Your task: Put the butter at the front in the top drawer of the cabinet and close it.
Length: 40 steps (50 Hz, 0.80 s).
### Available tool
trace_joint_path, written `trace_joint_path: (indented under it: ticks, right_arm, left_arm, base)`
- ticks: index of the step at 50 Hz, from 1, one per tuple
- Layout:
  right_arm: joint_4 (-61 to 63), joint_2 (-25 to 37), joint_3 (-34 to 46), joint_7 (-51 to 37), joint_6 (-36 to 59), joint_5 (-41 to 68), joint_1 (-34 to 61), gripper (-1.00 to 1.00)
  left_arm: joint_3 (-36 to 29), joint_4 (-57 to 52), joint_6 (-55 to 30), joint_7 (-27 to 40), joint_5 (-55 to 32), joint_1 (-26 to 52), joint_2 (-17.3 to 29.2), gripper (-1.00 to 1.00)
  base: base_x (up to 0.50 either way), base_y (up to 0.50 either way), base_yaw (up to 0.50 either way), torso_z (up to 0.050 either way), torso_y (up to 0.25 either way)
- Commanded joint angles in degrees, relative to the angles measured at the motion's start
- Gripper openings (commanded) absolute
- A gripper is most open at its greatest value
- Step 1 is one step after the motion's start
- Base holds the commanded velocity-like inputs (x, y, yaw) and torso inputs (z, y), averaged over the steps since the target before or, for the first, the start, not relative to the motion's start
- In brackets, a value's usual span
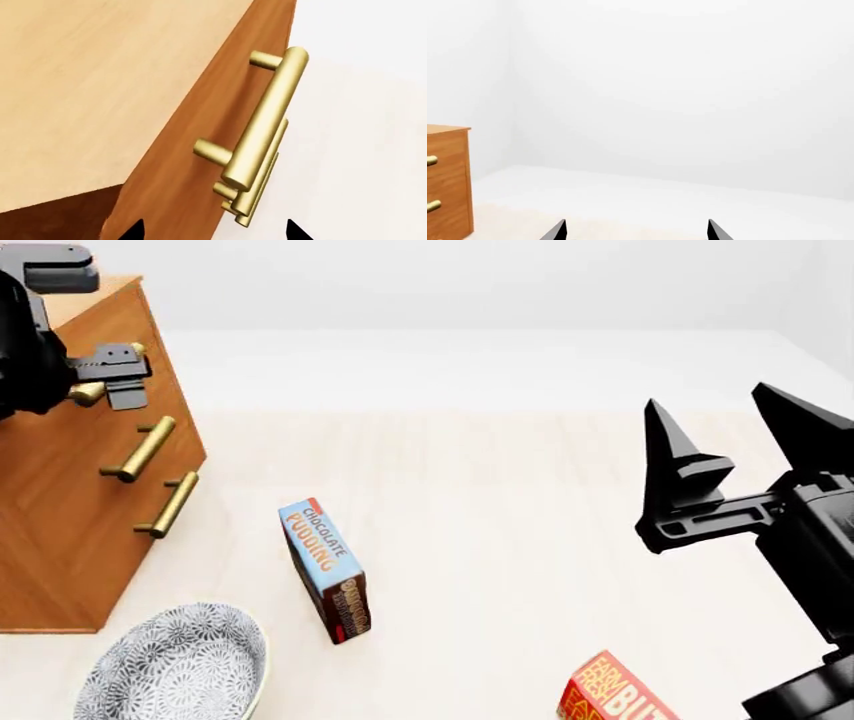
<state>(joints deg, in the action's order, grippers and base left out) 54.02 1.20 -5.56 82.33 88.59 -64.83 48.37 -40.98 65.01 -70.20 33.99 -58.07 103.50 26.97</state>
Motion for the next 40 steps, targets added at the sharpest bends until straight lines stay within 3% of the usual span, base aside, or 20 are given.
trace_joint_path:
  ticks: [1, 4, 10, 19, 29, 34, 40]
  right_arm:
    - [-0.3, -0.1, 1.1, 2.6, 0.5, -3.3, 0.7, 1.00]
    - [-0.3, -0.2, 1.2, 3.2, 0.3, -4.3, 0.7, 1.00]
    - [0.0, -0.4, 1.5, 3.7, 0.3, -4.7, 0.5, 1.00]
    - [0.6, -0.8, 1.7, -0.5, 0.8, 0.6, -0.1, 1.00]
    - [0.8, -1.0, 2.8, -0.1, 1.1, -0.4, 0.7, 1.00]
    - [1.2, -1.1, 2.6, -0.9, 1.3, 0.7, 0.7, 1.00]
    - [2.0, -1.1, 1.4, -4.5, 1.3, 5.1, 0.3, 1.00]
  left_arm:
    - [-0.5, -16.2, -8.2, 12.8, 5.4, 1.3, 6.9, 1.00]
    - [4.6, -33.1, -11.9, 17.9, -0.6, 2.1, 9.1, 1.00]
    - [12.6, -52.6, -15.5, 24.1, -10.3, 3.2, 10.6, 1.00]
    - [15.0, -78.0, -0.7, 23.4, -10.8, -14.3, 16.1, 1.00]
    - [17.2, -99.9, 19.2, 26.0, -0.6, -40.1, 23.7, 1.00]
    - [18.2, -102.8, 31.8, 27.4, 9.3, -51.1, 23.2, 1.00]
    - [17.3, -101.4, 39.9, 25.5, 15.5, -54.7, 20.8, 1.00]
  base:
    - [0.00, 0.00, 0.00, 0.000, 0.000]
    - [0.00, 0.00, 0.00, 0.000, 0.003]
    - [0.00, 0.00, 0.00, 0.002, 0.002]
    - [0.00, 0.00, 0.00, 0.000, 0.000]
    - [0.00, 0.00, 0.00, 0.000, 0.000]
    - [0.00, 0.00, 0.00, 0.000, 0.000]
    - [0.00, 0.00, 0.00, 0.000, 0.000]
